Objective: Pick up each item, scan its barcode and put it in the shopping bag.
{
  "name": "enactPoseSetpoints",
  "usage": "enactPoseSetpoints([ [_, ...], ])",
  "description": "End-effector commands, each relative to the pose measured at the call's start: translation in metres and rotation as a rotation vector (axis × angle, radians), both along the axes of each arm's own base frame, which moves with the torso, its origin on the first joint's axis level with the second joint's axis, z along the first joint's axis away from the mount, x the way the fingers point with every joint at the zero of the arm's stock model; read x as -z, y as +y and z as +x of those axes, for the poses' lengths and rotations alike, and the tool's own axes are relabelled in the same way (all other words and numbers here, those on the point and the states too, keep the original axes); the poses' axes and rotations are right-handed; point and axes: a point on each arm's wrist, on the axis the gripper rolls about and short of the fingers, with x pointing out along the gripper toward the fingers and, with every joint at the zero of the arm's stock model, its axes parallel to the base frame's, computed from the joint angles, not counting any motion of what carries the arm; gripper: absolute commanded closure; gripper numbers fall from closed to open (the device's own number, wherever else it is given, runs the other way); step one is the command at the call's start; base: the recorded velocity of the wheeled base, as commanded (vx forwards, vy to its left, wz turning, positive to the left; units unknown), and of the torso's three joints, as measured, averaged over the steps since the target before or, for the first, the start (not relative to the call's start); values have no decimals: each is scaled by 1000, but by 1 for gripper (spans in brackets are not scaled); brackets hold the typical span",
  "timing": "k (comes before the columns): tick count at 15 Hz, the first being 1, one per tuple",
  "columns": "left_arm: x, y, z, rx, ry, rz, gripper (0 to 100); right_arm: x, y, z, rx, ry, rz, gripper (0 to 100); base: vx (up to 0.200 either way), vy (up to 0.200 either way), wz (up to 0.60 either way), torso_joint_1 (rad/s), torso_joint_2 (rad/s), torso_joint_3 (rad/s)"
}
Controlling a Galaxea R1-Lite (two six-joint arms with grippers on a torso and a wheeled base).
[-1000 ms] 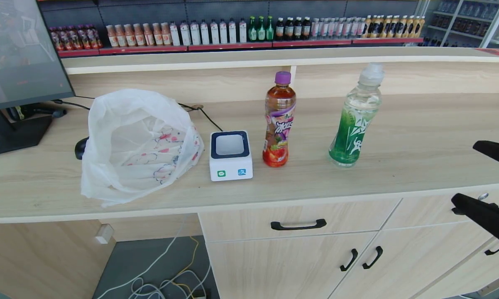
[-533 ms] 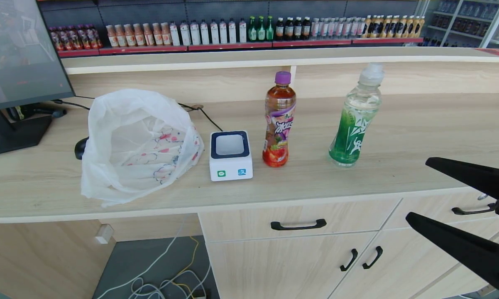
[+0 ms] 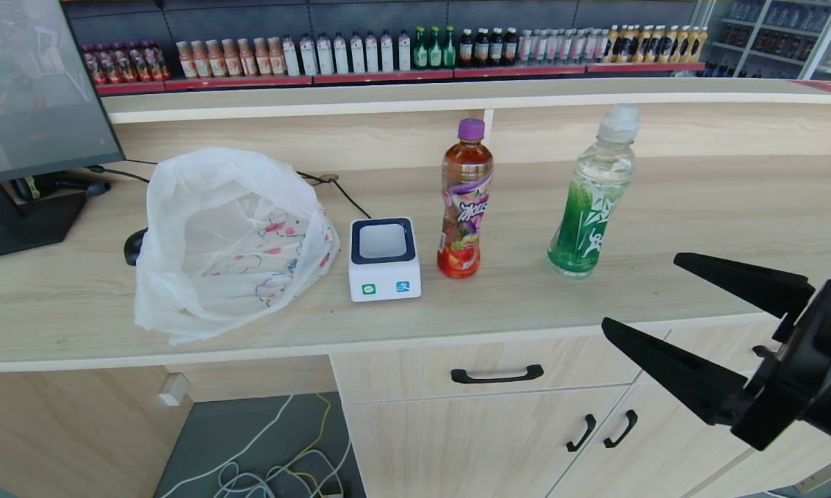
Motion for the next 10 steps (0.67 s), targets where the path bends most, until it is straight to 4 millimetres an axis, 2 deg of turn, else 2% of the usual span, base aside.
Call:
enactPoseSetpoints([
  [1, 0, 0, 0, -2, -1, 0, 0, 3, 24, 11, 9, 16, -13, 0, 0, 0, 0, 0, 0, 0],
  [4, 0, 0, 0, 0, -1, 0, 0, 0, 54, 26, 84, -12, 28, 0, 0, 0, 0, 0, 0, 0],
  [6, 0, 0, 0, 0, -1, 0, 0, 9, 79, 35, 136, -27, 58, 0, 0, 0, 0, 0, 0, 0],
  [7, 0, 0, 0, 0, -1, 0, 0, 11, 84, 35, 142, -29, 64, 0, 0, 0, 0, 0, 0, 0],
  [8, 0, 0, 0, -2, -1, 0, 0, 19, 100, 36, 183, -39, 96, 0, 0, 0, 0, 0, 0, 0],
  [10, 0, 0, 0, 0, -1, 0, 0, 26, 110, 44, 262, -60, 151, 0, 0, 0, 0, 0, 0, 0],
])
